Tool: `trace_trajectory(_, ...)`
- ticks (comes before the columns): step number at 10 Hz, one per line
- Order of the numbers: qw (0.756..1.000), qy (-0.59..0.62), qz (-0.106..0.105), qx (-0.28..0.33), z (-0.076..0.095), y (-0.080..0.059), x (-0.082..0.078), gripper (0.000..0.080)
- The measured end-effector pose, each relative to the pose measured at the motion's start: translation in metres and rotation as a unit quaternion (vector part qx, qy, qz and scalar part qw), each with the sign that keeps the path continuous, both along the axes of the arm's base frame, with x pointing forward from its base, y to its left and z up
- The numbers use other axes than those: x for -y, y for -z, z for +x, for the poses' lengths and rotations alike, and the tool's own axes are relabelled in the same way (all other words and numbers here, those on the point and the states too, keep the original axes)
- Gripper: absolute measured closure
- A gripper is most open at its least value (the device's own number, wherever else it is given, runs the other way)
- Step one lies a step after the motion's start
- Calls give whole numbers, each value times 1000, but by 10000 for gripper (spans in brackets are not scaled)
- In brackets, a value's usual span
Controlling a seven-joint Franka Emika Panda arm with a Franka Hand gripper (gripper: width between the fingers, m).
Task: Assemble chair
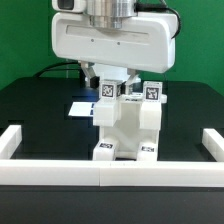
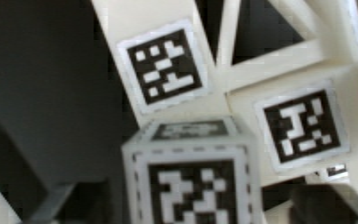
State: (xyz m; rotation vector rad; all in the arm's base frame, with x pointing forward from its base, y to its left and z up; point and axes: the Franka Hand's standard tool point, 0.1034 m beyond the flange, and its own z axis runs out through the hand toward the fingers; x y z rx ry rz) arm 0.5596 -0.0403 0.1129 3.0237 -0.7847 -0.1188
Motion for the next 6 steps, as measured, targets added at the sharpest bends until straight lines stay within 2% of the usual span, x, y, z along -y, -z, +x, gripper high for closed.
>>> trace_trajectory(1,1000,0,0,0,0,0,0,181)
trace_trajectory(2,1000,0,0,0,0,0,0,158)
trace_trajectory(6,1000,0,0,-1,0,1,0,150)
